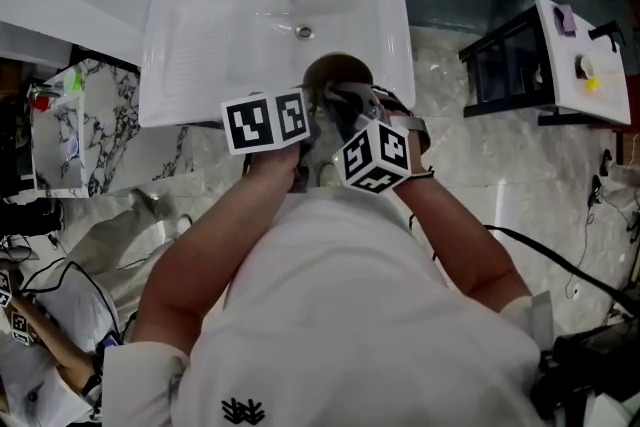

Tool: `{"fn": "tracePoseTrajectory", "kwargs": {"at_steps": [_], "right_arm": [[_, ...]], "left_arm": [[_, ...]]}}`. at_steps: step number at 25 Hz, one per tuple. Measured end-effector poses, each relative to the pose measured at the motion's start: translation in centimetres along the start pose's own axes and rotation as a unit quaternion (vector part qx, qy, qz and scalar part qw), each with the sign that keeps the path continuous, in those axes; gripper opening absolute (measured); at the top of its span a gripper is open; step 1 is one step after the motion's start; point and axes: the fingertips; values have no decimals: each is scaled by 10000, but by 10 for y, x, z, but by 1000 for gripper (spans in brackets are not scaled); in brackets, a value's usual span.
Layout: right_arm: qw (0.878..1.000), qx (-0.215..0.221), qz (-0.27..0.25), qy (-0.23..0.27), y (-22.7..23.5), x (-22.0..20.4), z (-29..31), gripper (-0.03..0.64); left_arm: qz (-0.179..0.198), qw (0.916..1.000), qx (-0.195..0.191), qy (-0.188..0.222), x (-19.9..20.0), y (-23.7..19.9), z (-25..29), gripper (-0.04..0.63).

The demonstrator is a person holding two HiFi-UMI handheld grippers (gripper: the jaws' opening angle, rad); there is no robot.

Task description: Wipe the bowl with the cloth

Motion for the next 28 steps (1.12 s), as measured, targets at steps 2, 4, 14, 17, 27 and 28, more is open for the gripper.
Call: {"fn": "tracePoseTrajectory", "kwargs": {"at_steps": [2,4,14,17,27,28], "right_arm": [[9999,6,54,103,0,5,0,33],[9998,-15,75,199,0,11,-1,34],[9966,-678,-338,334,25,30,-10,32],[9948,-873,-478,194,31,26,-16,34],[9936,-931,-592,-232,22,0,-23,34],[9938,-896,-590,-279,20,-3,-22,33]], "left_arm": [[54,10000,-12,-31,-1,1,0,19],[101,9999,-1,-73,-4,1,0,18],[378,9990,88,-206,-14,2,-4,18],[321,9992,113,-205,-16,-1,-6,18],[246,9995,209,-36,-17,-4,-11,18],[245,9995,208,-23,-16,-4,-11,18]]}}
Point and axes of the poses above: the fingertips, and each gripper's own axes: z forward along the fingers, y to its right, x out of its top, and after that the axes turned 1 degree about x, right-handed
